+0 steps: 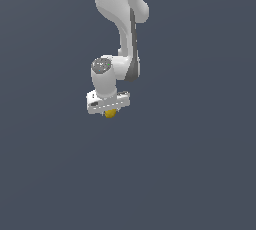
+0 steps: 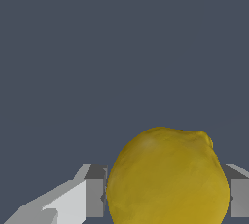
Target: Pick up the object and move it to a goal position.
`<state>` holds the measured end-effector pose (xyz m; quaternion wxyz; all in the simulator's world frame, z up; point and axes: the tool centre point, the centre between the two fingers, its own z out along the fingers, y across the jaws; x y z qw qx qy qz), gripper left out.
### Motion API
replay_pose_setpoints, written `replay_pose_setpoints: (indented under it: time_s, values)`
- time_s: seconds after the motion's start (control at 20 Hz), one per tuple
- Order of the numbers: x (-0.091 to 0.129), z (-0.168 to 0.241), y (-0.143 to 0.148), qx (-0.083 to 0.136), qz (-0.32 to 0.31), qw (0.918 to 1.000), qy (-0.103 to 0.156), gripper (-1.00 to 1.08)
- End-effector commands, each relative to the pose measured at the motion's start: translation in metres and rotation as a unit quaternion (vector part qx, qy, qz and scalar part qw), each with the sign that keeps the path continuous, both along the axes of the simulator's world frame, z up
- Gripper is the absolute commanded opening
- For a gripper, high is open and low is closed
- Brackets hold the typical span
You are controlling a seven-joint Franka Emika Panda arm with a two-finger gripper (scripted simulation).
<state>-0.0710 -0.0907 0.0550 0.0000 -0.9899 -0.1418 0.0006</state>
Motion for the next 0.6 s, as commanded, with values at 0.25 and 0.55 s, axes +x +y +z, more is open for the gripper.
replay_pose_setpoints:
  time_s: [0.25,0.55]
  values:
    - [0.007,0.056,-0.007,0.0,0.0,1.0,-0.001,-1.0]
    - [0.015,0.119,-0.014,0.0,0.0,1.0,-0.001,-1.0]
